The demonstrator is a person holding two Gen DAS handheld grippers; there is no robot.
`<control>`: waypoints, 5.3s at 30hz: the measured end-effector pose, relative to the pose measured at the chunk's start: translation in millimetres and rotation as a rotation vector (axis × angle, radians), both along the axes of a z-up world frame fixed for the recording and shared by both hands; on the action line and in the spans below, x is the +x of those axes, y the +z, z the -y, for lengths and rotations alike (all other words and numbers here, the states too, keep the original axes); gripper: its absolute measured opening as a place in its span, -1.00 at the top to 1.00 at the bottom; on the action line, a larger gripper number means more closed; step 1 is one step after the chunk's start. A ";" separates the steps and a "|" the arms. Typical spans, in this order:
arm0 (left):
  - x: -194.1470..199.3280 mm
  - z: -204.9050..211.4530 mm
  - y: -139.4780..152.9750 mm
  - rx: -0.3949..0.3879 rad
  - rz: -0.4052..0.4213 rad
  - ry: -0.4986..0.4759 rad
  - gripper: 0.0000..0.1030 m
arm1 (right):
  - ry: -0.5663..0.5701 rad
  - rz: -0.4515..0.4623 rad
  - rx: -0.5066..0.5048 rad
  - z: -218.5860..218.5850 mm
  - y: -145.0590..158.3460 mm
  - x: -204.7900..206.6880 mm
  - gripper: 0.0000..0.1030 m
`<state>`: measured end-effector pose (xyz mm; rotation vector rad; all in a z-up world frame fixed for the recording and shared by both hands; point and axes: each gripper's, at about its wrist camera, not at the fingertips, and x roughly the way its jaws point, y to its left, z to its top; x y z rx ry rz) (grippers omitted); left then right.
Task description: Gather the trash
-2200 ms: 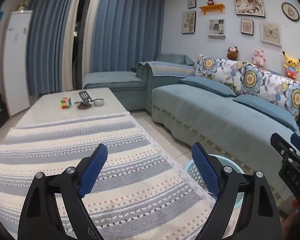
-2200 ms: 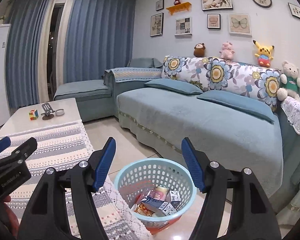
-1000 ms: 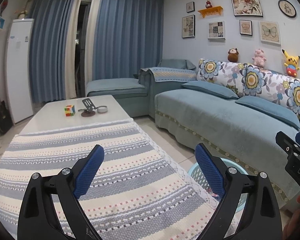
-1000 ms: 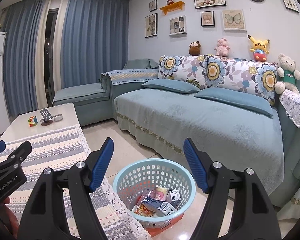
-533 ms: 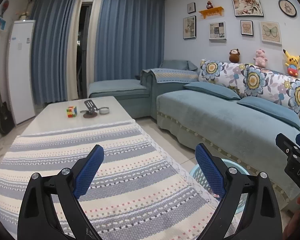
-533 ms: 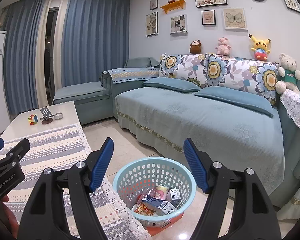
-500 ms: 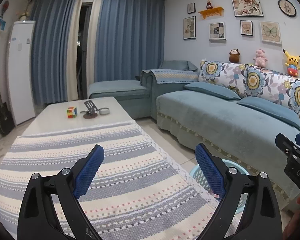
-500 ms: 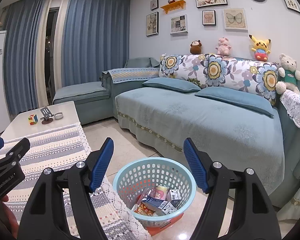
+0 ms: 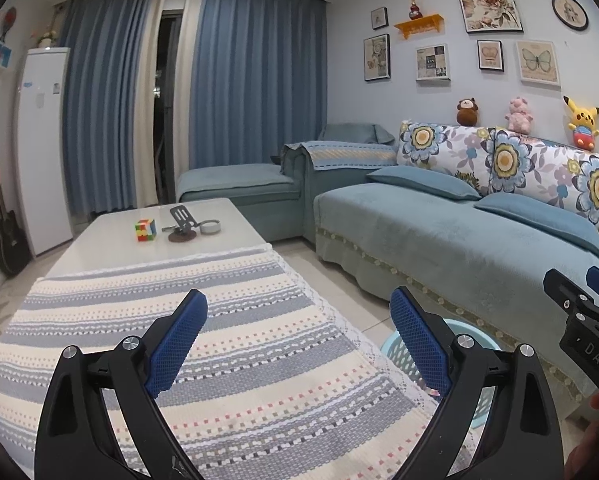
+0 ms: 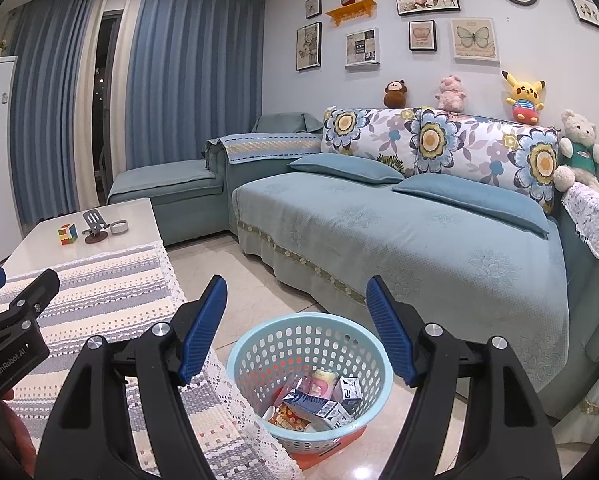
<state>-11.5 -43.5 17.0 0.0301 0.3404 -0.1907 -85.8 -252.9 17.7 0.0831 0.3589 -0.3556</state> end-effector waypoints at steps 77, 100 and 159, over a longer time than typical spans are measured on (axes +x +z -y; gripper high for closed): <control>-3.3 4.9 -5.4 0.004 -0.005 0.005 -0.79 | 0.024 -0.036 0.034 14.0 -8.3 8.5 -0.33; 5.3 -5.4 -7.5 -0.018 -0.031 -0.004 -0.79 | 0.025 -0.038 0.044 15.6 -7.4 7.0 -0.33; 11.9 -5.1 -3.2 0.065 -0.042 0.067 -0.85 | 0.020 -0.052 0.057 13.7 -8.4 9.2 -0.33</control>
